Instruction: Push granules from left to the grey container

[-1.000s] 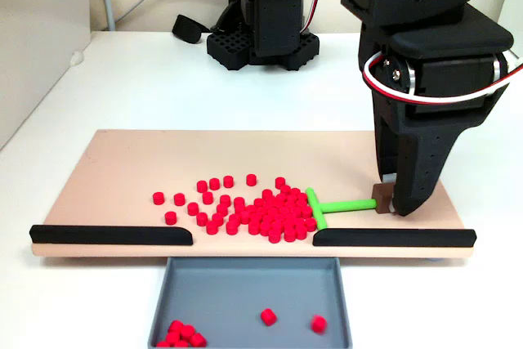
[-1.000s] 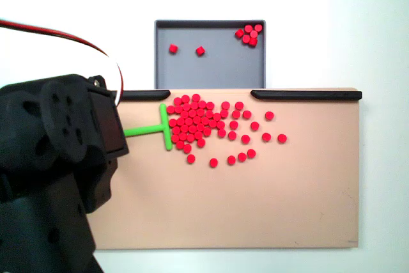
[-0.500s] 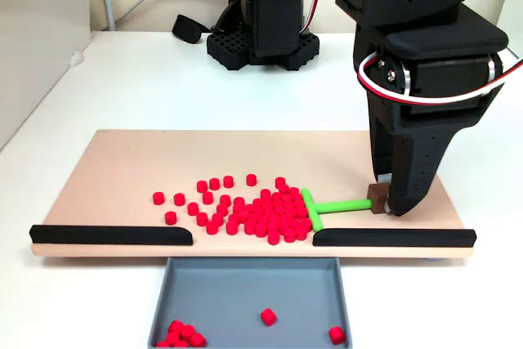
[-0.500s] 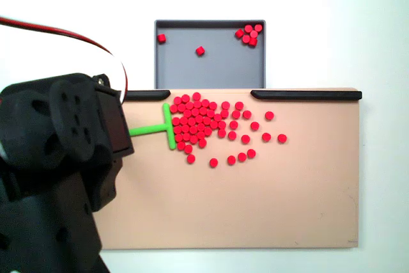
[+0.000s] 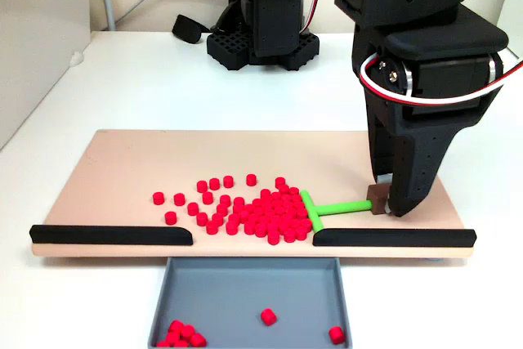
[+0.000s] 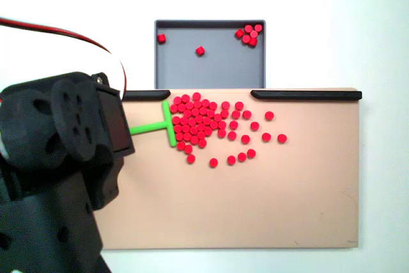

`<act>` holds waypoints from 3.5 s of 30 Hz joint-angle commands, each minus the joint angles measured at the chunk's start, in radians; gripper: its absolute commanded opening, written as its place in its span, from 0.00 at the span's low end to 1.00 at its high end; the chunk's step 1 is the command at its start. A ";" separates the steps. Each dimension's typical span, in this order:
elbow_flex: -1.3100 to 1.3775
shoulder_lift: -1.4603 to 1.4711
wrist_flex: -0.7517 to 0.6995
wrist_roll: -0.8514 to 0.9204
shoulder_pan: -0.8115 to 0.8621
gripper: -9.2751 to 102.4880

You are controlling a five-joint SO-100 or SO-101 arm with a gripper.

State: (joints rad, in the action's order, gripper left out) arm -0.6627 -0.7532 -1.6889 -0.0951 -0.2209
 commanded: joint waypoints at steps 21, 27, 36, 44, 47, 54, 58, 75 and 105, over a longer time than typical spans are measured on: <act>0.014 0.009 0.003 0.051 0.037 0.08; 0.014 0.012 0.003 0.060 0.044 0.08; 0.014 0.012 0.003 0.078 0.052 0.08; 0.014 0.012 0.003 0.094 0.057 0.08; 0.014 0.014 0.005 0.104 0.061 0.08; 0.014 0.017 0.005 0.118 0.069 0.08; 0.014 0.017 0.005 0.126 0.072 0.08; 0.012 -0.015 0.003 0.140 0.060 0.08; -0.568 -0.732 -0.037 0.620 -0.133 0.08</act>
State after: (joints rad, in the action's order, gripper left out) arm -1.1305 -1.3346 -1.7211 0.3958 -0.3666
